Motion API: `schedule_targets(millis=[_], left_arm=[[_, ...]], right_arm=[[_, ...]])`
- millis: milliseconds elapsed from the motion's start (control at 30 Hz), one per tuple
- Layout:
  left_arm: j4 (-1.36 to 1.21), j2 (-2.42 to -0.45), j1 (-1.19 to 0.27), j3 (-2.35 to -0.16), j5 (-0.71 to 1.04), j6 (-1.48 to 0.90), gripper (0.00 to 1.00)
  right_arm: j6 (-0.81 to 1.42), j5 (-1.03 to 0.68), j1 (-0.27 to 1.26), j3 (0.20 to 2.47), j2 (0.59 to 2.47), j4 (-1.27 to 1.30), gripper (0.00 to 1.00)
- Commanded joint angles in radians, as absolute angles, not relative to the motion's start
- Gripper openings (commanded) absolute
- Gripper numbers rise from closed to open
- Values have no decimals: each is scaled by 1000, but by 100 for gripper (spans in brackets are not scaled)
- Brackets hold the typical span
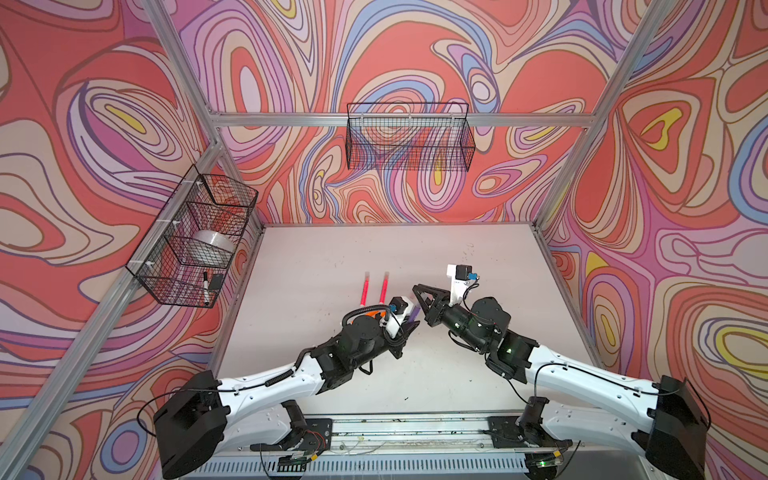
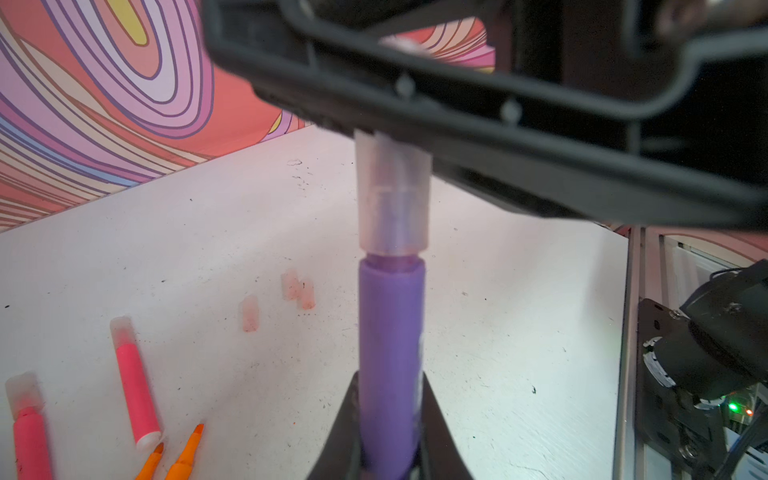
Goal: Insert the pens into the pen caps
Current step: 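Open the right gripper and lift it off the capped marker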
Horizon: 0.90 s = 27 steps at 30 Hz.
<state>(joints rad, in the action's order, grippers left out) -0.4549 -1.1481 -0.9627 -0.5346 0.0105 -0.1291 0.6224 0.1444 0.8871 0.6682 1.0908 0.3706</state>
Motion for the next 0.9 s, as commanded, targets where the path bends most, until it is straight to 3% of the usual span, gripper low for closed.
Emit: schedule_targets(millis=[0, 533, 867], left_arm=[[-499, -1158, -966, -536, -15, -98, 0], [-372, -1223, -965, -734, -191, -72, 0], [-341, -1147, -797, -770, 117, -236, 0]], right_arm=[[655, 127, 888, 696, 1116, 325, 3], [704, 150, 955, 652, 1185, 326, 0], [691, 105, 974, 601, 1204, 435, 0]])
